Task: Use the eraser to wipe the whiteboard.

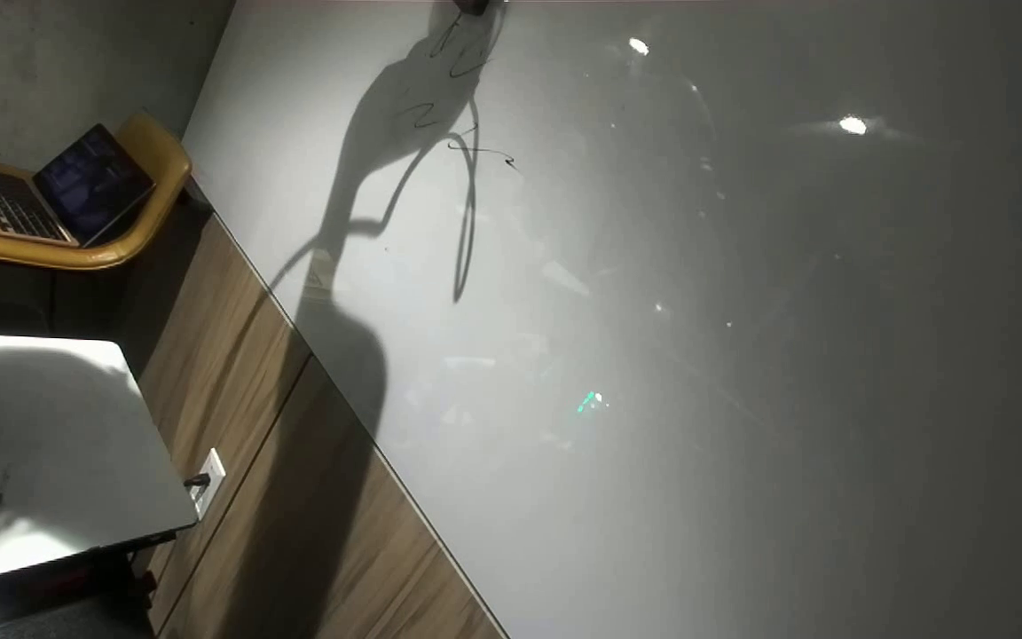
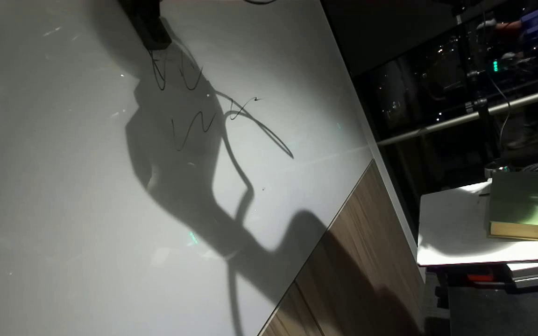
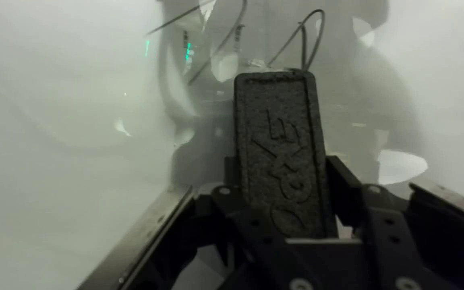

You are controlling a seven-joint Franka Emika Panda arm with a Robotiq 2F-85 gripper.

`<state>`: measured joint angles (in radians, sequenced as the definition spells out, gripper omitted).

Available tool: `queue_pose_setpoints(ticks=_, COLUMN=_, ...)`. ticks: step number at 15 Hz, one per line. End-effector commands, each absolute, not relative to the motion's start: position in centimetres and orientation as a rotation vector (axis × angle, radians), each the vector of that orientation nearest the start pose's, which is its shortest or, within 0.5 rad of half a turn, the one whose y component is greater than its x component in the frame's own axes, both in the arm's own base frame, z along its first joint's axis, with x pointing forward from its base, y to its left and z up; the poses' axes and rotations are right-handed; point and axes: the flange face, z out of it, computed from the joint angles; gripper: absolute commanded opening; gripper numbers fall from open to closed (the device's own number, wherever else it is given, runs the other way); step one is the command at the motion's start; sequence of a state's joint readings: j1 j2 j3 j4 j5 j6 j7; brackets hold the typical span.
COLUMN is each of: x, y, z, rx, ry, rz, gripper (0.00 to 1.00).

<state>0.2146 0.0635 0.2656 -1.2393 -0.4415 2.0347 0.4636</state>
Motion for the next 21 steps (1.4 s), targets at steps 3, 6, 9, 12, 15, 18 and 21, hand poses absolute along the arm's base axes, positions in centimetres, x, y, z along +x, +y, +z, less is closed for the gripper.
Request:
queue_pose_setpoints(ticks=3, x=55.8, y=27.9, z=78.6, rx=-2.841, ry=-0.148, rz=-1.342, gripper=0.29)
queue_pose_setpoints(ticks=6, x=56.3, y=27.9, z=77.3, rx=-2.85, ry=-0.16, rz=-1.331, gripper=0.29)
queue_pose_setpoints(ticks=9, x=57.4, y=26.2, z=75.9, rx=-2.874, ry=-0.148, rz=-1.325, gripper=0.29)
queue_pose_setpoints(ticks=12, x=58.3, y=22.9, z=74.3, rx=-2.901, ry=-0.119, rz=-1.323, gripper=0.29)
queue_pose_setpoints(ticks=15, x=57.7, y=20.3, z=73.6, rx=-2.937, ry=-0.065, rz=-1.313, gripper=0.29)
queue_pose_setpoints(ticks=18, x=57.7, y=17.3, z=72.5, rx=-2.979, ry=-0.008, rz=-1.304, gripper=0.29)
queue_pose_setpoints(ticks=21, x=58.0, y=14.6, z=70.8, rx=-3.019, ry=0.035, rz=-1.287, gripper=0.29)
